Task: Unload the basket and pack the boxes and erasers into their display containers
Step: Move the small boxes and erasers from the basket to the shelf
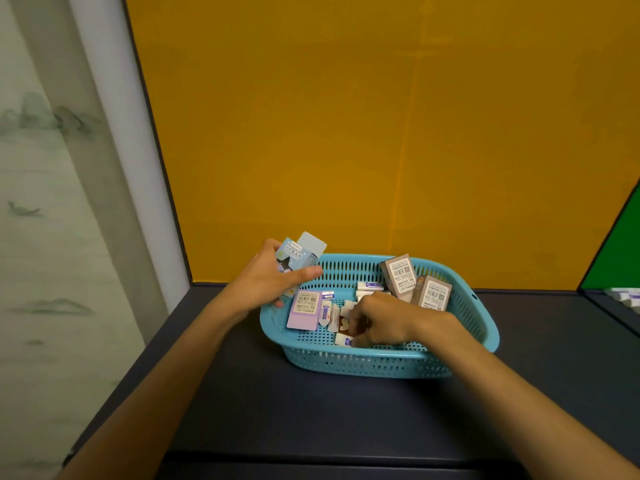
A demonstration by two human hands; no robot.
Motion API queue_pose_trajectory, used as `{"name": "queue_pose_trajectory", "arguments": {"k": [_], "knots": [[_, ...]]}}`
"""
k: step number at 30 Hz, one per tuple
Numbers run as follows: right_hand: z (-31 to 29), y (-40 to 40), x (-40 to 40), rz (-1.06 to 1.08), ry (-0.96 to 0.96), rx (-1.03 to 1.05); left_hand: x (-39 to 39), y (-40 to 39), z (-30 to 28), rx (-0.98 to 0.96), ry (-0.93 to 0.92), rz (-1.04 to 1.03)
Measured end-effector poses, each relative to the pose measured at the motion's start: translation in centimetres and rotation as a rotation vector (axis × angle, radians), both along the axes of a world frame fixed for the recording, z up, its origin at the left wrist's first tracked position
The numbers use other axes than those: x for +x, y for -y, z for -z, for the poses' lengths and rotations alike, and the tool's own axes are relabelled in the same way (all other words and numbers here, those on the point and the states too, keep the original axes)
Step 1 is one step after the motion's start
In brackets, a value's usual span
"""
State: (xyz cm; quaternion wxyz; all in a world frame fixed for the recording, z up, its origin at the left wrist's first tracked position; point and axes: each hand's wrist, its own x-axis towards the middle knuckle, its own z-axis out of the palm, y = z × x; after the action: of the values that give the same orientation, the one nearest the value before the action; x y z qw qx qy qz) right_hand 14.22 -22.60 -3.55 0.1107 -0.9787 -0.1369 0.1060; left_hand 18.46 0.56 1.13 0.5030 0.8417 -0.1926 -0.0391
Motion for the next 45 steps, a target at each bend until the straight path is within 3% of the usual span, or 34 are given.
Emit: {"name": "queue_pose_trajectory", "arguments": {"k": [3,7,12,18,25,36,45], "knots": [[0.3,-0.2,0.0,-0.019,0.015,-0.045,-0.1,-0.4,0.2,-0.115,-0.025,0.122],[-0.1,-0.4,-0.2,-0.013,0.06,-0.052,0.0,-0.7,0.5,-0.313,-0.141,0.074],[-1.9,0.4,-1.2,0.073,0.277,0.02,-1.0,-0.4,-0.2,-0.441,-0.136,0.057],[-4.5,1.3,-5.0,0.159,0.479,0.093,-3.1,0.9,-0.7,-0.444,-0.116,0.148],[-5.2,4.3,-11.4,0.297,0.552,0.072,-6.0,5.6,-0.5,-0.405,-0.079,0.321],[-3.7,14.4,-24.3,0.575,0.519,-0.014,-13.2,18.0,1.1,-0.349,-0.105,0.562],[-0.9,26.2,-35.7,0.663,0.446,0.042,-23.0,30.7,3.9,-0.295,-0.145,0.562]]}}
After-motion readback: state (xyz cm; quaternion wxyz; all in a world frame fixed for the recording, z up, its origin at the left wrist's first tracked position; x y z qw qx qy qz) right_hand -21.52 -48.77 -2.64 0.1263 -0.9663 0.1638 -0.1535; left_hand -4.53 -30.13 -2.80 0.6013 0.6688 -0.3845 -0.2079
